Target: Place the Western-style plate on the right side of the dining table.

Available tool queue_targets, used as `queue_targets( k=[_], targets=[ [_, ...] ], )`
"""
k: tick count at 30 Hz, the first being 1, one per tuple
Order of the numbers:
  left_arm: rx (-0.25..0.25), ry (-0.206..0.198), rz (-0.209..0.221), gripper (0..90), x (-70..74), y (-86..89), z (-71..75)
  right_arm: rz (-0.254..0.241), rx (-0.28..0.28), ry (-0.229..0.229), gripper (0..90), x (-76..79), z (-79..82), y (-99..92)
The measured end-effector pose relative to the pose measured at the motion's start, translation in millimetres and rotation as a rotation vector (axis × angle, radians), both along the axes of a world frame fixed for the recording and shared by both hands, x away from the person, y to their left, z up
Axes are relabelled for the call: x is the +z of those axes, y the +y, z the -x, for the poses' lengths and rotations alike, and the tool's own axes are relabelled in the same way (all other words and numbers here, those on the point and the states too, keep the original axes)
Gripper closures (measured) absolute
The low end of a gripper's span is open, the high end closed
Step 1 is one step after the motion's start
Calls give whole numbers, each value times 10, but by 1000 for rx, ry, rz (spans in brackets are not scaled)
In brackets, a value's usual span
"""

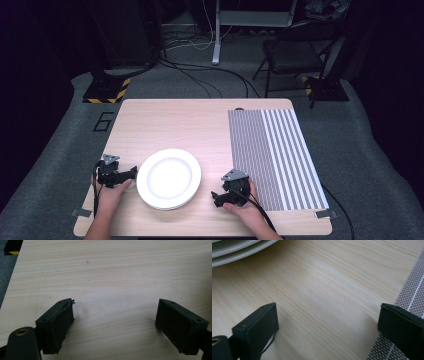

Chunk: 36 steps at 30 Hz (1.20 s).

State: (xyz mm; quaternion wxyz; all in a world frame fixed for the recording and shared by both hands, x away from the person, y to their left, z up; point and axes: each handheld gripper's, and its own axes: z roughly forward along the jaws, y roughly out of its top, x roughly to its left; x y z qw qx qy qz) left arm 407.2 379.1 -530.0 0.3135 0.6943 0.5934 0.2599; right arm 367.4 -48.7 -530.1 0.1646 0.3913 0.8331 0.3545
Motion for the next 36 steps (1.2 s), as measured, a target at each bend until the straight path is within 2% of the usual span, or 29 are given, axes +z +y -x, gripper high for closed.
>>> queue_targets(
  k=[29,33,34,35,36],
  targets=[
    [5,-1,0,159,2,-2,7,1,-3,2,28,2,7,0],
    [31,-8,2,256,17,16,14,0,-4,3,31,2,8,0],
    [42,2,6,287,31,26,21,-7,-10,-2,82,5,16,0],
    [52,4,15,287,39,30,26,-7,-10,-2,82,5,16,0],
    [64,16,23,383,69,41,41,-13,-18,-14,181,22,36,-5]
  ],
)
